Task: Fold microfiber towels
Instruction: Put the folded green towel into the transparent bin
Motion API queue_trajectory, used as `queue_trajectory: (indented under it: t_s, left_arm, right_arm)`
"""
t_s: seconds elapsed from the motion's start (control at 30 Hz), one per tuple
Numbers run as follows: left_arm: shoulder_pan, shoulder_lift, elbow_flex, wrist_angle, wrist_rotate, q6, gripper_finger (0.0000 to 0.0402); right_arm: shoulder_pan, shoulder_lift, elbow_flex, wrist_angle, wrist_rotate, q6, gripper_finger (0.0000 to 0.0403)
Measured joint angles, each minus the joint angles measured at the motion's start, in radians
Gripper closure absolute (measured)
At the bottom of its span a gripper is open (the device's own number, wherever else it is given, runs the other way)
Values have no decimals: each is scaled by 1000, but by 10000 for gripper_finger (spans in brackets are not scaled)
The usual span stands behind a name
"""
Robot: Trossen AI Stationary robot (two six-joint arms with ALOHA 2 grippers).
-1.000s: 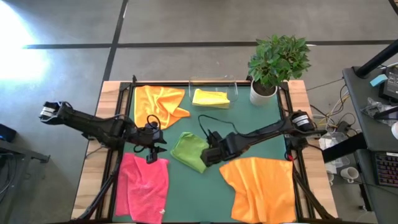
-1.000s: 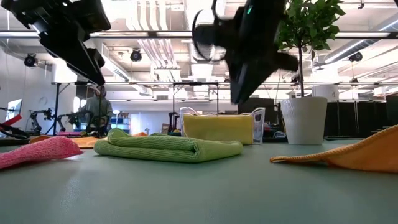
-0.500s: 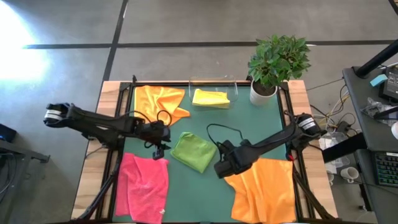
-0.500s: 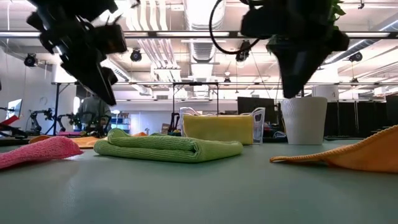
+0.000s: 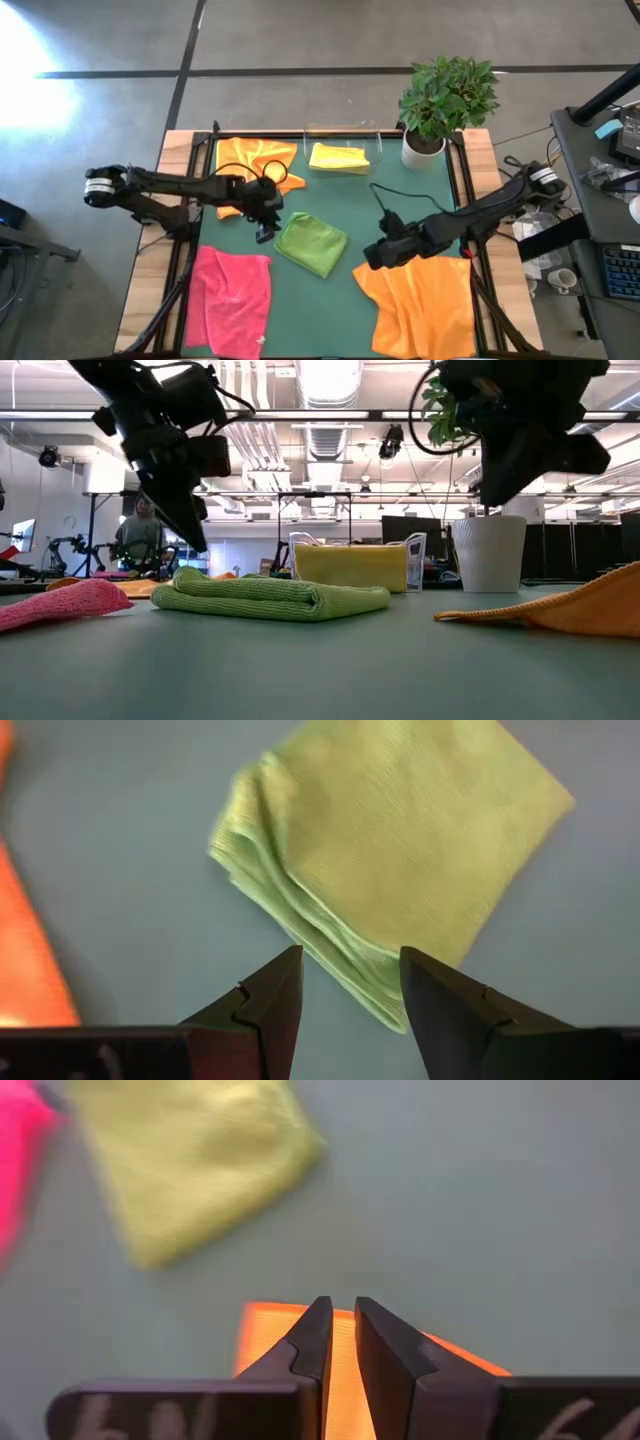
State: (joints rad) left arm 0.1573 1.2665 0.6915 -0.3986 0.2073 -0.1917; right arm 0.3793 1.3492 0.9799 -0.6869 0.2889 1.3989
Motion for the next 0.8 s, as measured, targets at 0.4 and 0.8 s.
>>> queue_trajectory:
  t_s: [0.4, 0.8]
  left_arm:
    - [92, 9, 13, 9, 39, -12, 182]
    - [92, 162, 19, 53, 51, -39, 159]
  right_arm:
    - [-34, 46, -201, 600, 34, 7, 318]
    - [-127, 263, -109, 617, -1, 97, 234]
